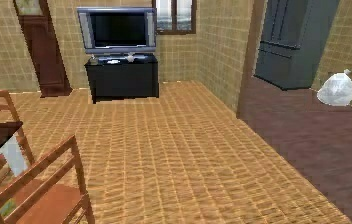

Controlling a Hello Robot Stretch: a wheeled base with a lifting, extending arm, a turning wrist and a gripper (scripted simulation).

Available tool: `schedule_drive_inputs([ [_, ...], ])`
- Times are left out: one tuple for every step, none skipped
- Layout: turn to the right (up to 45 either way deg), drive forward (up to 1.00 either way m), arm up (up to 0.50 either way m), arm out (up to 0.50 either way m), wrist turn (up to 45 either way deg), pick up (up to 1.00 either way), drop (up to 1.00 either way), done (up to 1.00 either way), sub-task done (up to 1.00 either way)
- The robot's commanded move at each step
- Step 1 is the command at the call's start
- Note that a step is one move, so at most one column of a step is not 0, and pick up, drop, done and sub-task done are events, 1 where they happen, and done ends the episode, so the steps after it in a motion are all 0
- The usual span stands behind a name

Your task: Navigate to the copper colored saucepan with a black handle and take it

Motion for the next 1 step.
schedule_drive_inputs([
  [0.0, 0.20, 0.00, 0.00, 0.0, 0.00, 0.00, 0.00, 0.00],
])
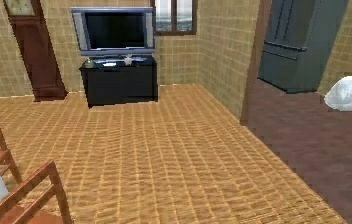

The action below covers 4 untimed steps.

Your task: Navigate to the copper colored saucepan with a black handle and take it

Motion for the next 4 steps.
schedule_drive_inputs([
  [39.0, 0.00, 0.00, 0.00, 0.0, 0.00, 0.00, 0.00, 0.00],
  [0.0, 1.00, 0.00, 0.00, 0.0, 0.00, 0.00, 0.00, 0.00],
  [12.0, 0.00, 0.00, 0.00, 0.0, 0.00, 0.00, 0.00, 0.00],
  [0.0, 0.30, 0.00, 0.00, 0.0, 0.00, 0.00, 0.00, 0.00],
])
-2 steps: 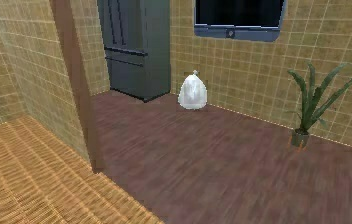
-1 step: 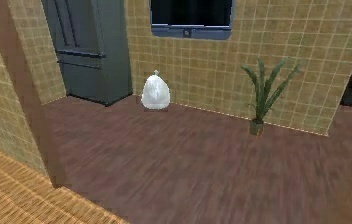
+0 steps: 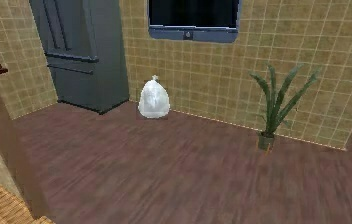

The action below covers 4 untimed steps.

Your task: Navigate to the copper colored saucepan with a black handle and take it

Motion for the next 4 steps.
schedule_drive_inputs([
  [3.0, 0.00, 0.00, 0.00, 0.0, 0.00, 0.00, 0.00, 0.00],
  [-12.0, 0.00, 0.00, 0.00, 0.0, 0.00, 0.00, 0.00, 0.00],
  [0.0, 0.20, 0.00, 0.00, 0.0, 0.00, 0.00, 0.00, 0.00],
  [30.0, 0.00, 0.00, 0.00, 0.0, 0.00, 0.00, 0.00, 0.00],
])
